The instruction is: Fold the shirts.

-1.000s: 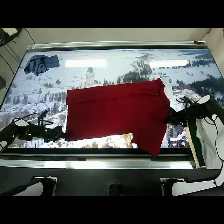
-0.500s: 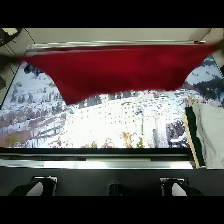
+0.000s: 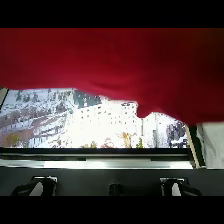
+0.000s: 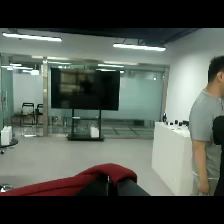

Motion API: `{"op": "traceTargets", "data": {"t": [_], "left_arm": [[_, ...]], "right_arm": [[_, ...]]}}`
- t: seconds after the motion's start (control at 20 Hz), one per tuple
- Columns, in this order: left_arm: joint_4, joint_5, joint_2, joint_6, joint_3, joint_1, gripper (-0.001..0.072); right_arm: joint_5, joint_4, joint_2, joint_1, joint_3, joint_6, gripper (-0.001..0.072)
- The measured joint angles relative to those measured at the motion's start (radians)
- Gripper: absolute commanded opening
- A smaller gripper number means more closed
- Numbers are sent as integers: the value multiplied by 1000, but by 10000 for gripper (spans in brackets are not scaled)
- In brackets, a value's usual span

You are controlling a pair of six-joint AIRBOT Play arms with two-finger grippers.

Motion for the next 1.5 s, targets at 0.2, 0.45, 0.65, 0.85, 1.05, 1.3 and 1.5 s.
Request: {"op": "traceTargets", "data": {"t": [0.2, 0.45, 0.65, 0.85, 1.05, 1.3, 1.5], "left_arm": [[13, -4, 5, -11, -10, 0, 22], [15, -124, -50, -50, -246, -1, 21], [12, -124, -193, -15, -570, -3, 22], [20, -11, -461, 3, -703, -19, 22], [18, 85, -728, 8, -632, -44, 23], [-7, 104, -917, 17, -518, -53, 25], [-18, -56, -952, 63, -495, -29, 25]], "right_arm": [[68, -18, 15, 0, 3, 29, 35], [407, -20, -161, 0, -14, 45, 34], [565, 7, -435, 4, -154, 92, 34], [432, 65, -744, 85, -247, 126, 34], [97, 95, -956, 193, -272, 178, 35], [-142, 120, -1051, 232, -278, 258, 37], [69, 95, -1012, 190, -278, 204, 37]]}}
